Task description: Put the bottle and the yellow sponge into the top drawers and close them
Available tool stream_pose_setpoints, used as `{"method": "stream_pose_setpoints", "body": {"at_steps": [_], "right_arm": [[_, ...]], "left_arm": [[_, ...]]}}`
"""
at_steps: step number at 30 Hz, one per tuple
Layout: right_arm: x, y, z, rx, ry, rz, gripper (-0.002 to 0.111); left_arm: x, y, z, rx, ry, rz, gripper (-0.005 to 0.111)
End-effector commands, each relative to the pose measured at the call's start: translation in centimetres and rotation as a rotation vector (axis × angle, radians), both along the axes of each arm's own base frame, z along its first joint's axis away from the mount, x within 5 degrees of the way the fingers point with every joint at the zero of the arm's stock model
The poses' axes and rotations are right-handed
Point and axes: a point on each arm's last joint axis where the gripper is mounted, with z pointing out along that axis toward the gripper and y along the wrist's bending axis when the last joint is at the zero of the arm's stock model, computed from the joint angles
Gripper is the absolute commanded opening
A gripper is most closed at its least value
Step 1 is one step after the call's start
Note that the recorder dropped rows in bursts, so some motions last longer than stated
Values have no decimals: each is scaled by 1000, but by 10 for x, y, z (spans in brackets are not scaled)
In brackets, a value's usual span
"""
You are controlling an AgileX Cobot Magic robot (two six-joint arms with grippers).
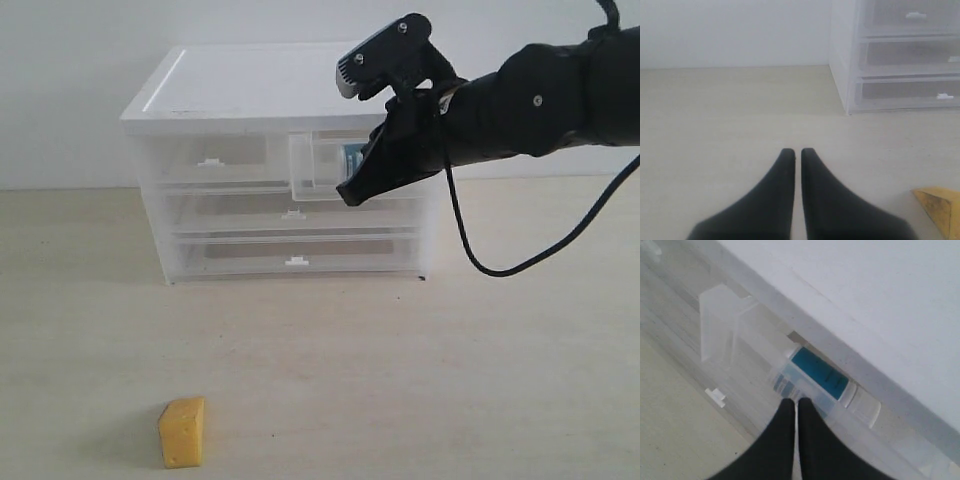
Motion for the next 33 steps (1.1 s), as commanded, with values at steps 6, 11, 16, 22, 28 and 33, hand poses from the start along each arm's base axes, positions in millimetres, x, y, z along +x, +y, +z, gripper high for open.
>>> {"method": "stream_pose_setpoints", "body": {"at_steps": [6,11,16,22,28,33], "right_arm": [[13,1,9,78,-162,-32,0],[19,1,5,134,-177,-70,0],[16,0,8,154,-149,-84,0],[-3,-10,38,144,-92,-63,0],[-13,-34,59,21,222,-49,0],[-14,-70,64,-15,426,-173,0]], "left_arm": [[0,0,0,-15,-7,2,4],[0,0,0,-15,-7,2,4],[0,0,0,-15,-7,2,4],[0,0,0,-15,-7,2,4],[0,0,0,-15,-7,2,4],[0,0,0,-15,-7,2,4]]}}
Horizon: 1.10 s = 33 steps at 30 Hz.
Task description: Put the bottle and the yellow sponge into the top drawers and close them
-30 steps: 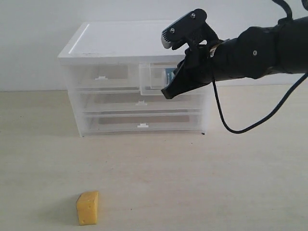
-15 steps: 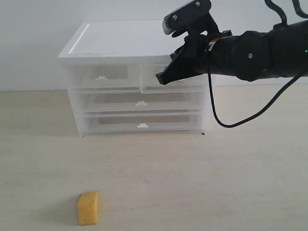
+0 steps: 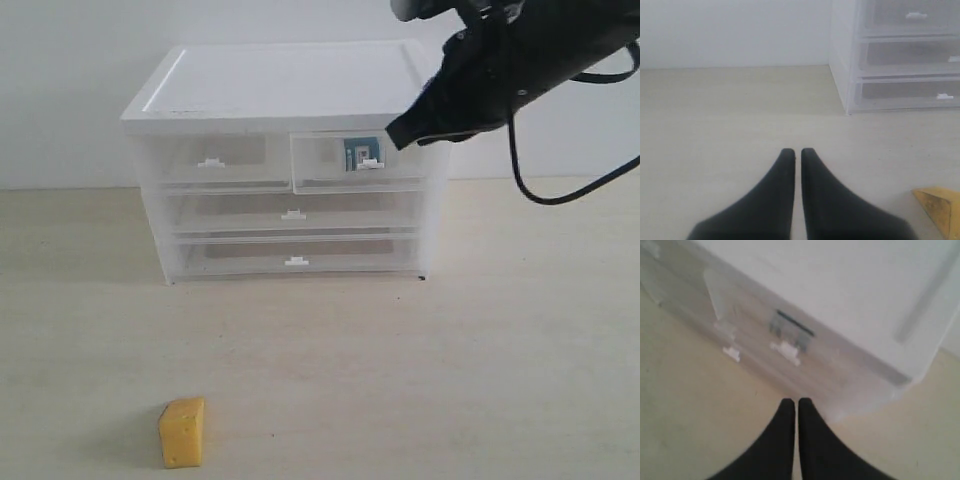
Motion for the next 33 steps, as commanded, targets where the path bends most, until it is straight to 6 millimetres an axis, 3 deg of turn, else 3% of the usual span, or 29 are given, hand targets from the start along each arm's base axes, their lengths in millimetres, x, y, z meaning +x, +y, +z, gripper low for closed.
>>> {"method": "stream_pose_setpoints", "body": {"at_steps": [1,6,12,24,33], "right_arm": [[-3,-37,5,-47,172,-128,0],[-8,-82,11,-35,228,-359,0],[-38,-110,24,0,83,-494,0],[-133,-127,43,137,-284,-525,0],[-205,-135,35,282,-510,-512,0]], "left_arm": [[0,0,0,-15,-7,2,4],[0,0,0,-15,-7,2,4],[0,0,0,-15,-7,2,4],[0,0,0,-15,-7,2,4],[0,0,0,-15,-7,2,4]]}}
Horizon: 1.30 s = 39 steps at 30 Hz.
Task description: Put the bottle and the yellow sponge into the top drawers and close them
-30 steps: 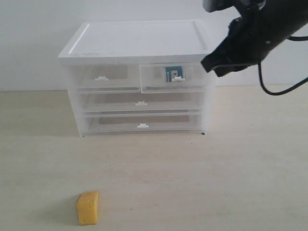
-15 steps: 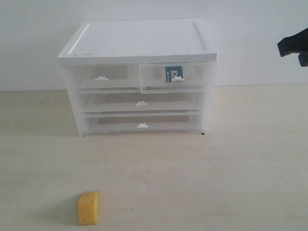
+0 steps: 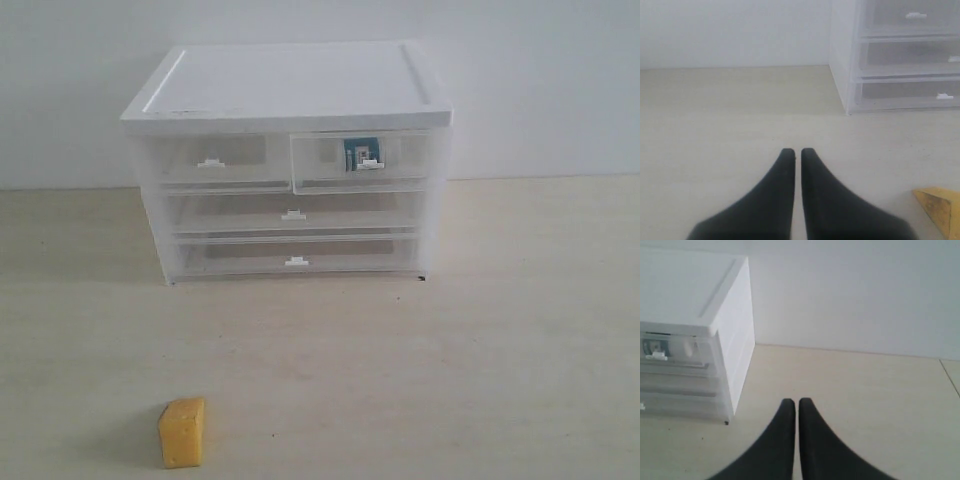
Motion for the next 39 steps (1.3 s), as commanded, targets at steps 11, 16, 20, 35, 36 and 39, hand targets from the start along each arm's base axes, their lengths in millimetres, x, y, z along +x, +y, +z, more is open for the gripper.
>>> {"method": "stream_pose_setpoints", "body": {"at_steps": [11,16,20,35,36,39], "right_arm": [[-107,-12,-62,220,-481,29,0],[-112,-12,-89,199,-497,34,0],[-105,-11,-113,198,-434,30,0],[-96,-10,-155,132,-327,30,0],[-96,-10,-157,96,-312,32,0],[-96,-10,-158,34,-308,39,0]], "left_arm": [[0,0,0,-15,-7,2,4],[0,0,0,-3,-8,-1,4],[0,0,1,44,-22,-11,4],[2,-2,12,-85,-139,-4,4],[2,-1,12,-77,-141,-4,4],[2,-1,13,-55,-151,-7,4]]}}
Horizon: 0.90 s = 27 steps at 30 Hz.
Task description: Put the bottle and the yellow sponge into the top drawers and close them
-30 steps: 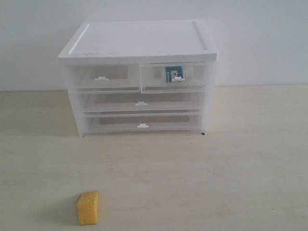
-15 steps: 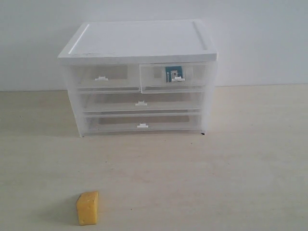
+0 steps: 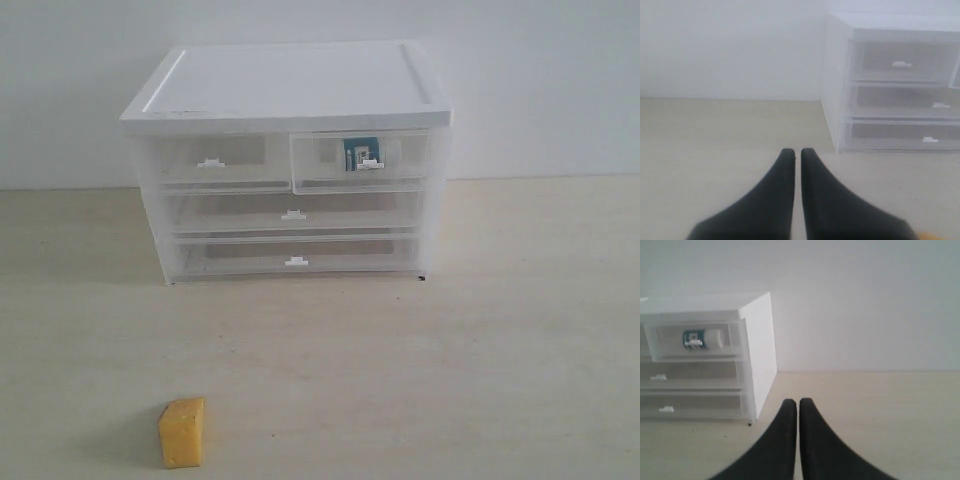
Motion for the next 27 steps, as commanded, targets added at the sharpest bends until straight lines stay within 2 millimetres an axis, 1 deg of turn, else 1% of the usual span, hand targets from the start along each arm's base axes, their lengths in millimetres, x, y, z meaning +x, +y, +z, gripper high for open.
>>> {"method": "stream_pose_setpoints", "body": {"at_steps": [1,4,9,13,15,18,20,24,27], "right_arm": [[0,-1,-4,-109,12,-8,0],[0,-1,-4,-139,10,-9,0],[0,-1,-9,-129,63,-11,0],[0,-1,-8,-119,61,-10,0],[0,0,-10,-22,88,-4,0],[0,0,-8,32,78,0,0],[0,0,-11,-66,94,-5,0],[0,-1,-12,-66,109,-5,0],[-1,-1,-15,-70,137,-6,0]], "left_arm": [[0,0,3,10,-40,3,4],[0,1,5,14,-67,6,4],[0,1,7,13,-91,9,4],[0,1,12,12,-143,15,4],[0,1,13,10,-150,16,4],[0,1,13,10,-150,16,4],[0,1,13,10,-150,16,4],[0,1,13,10,-150,16,4],[0,2,14,-41,-161,19,4]]}}
